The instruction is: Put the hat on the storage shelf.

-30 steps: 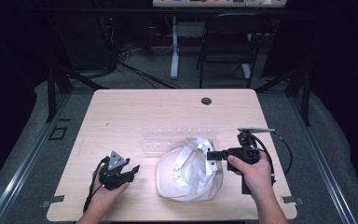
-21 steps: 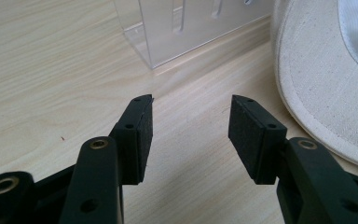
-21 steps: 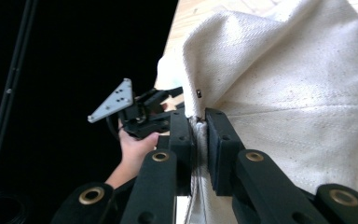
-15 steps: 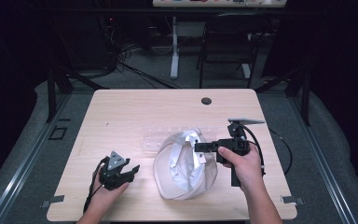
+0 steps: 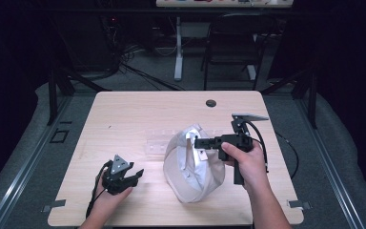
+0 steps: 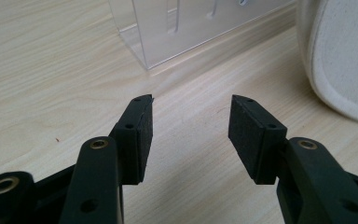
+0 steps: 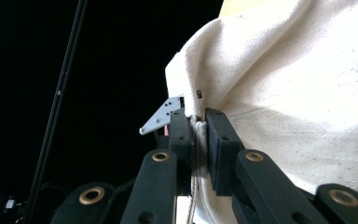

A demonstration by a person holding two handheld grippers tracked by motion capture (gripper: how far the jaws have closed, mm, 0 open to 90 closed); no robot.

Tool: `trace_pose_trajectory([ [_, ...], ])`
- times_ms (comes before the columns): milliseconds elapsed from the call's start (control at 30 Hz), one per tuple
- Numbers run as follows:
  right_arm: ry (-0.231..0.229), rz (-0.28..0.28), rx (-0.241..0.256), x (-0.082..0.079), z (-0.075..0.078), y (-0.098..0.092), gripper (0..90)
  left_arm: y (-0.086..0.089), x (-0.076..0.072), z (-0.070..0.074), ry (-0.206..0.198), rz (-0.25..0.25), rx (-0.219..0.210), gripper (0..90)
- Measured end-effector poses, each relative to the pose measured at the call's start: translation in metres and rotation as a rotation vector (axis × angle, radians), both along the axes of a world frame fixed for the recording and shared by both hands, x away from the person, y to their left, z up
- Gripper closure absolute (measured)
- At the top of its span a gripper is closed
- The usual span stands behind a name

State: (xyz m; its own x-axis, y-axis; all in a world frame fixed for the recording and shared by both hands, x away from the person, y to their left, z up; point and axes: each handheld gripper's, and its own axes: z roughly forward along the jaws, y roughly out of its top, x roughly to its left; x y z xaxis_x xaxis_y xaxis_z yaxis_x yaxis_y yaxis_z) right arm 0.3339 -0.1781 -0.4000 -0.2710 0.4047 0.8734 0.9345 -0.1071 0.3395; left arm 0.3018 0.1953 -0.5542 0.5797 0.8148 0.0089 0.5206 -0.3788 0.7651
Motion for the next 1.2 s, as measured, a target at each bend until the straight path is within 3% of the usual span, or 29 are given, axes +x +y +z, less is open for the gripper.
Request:
trace_pose_trajectory([
  [433, -0.026, -0.018, 0.021, 0.007, 0.018, -0.014, 82.2, -0.008, -0.008, 0.005, -0.019, -0.035, -0.013, 50.3],
  [967, 0.061, -0.06, 0.015, 0.051, 0.046, -0.023, 82.2, -0.012, -0.01, 0.005, -0.019, -0.055, -0.008, 50.4],
  [1200, 0.08, -0.065, 0.024, 0.062, 0.057, -0.023, 82.2, -0.012, -0.01, 0.005, -0.019, -0.052, -0.014, 50.4],
])
